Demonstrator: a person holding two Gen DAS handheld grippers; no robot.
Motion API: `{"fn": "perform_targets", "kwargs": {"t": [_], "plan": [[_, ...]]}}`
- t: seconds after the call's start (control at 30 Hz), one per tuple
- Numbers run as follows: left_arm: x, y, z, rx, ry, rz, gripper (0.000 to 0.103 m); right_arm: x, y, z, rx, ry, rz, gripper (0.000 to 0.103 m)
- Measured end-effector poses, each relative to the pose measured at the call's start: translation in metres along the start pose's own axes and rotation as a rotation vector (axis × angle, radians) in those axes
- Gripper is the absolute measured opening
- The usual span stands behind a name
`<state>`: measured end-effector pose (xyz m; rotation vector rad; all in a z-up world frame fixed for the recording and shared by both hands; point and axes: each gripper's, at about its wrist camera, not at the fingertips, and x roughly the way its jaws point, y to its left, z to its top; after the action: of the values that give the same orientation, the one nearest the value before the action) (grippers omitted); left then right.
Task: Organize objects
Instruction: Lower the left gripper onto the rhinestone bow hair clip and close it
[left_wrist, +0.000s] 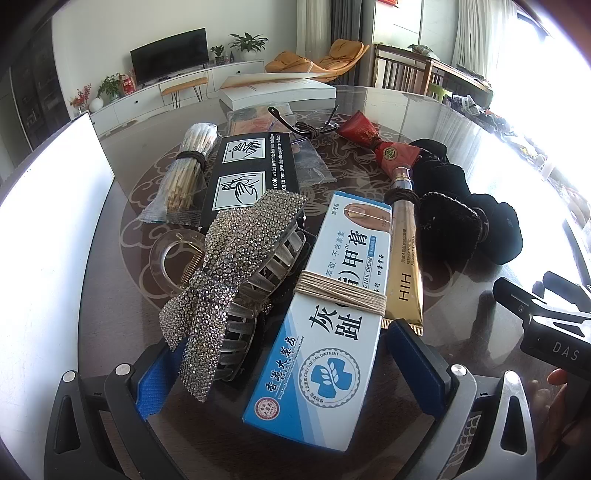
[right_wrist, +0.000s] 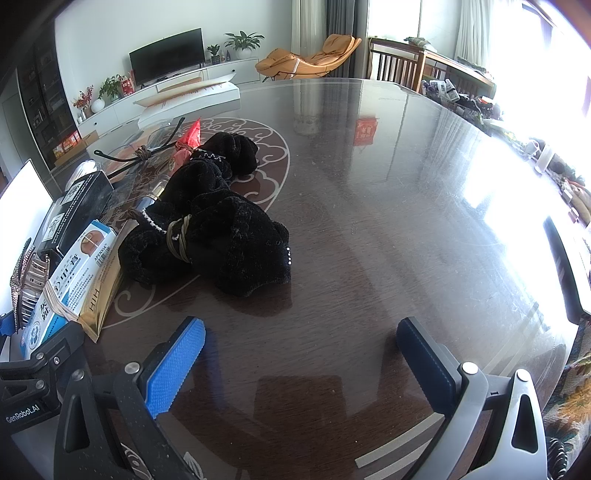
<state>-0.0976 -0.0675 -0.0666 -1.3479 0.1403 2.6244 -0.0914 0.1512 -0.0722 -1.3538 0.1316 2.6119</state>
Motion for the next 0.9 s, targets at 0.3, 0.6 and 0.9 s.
{"fn": "perform_targets", "kwargs": {"t": [0.3, 0.6, 0.9], "plan": [[0.0, 0.0, 0.0, 0.0, 0.0, 0.0, 0.103, 0.0, 0.0, 0.0, 0.0, 0.0, 0.0, 0.103], [-0.009, 0.001, -0.009, -0.003, 0.119, -0.007, 0.103, 0.0, 0.001, 0.0, 0.0, -0.001, -0.001, 0.103], [-0.078, 0.027, -0.005, -0.127, 0.011, -0.076, 0.103, 0.0, 0.001, 0.0, 0.0, -0.001, 0.0, 0.103]]}}
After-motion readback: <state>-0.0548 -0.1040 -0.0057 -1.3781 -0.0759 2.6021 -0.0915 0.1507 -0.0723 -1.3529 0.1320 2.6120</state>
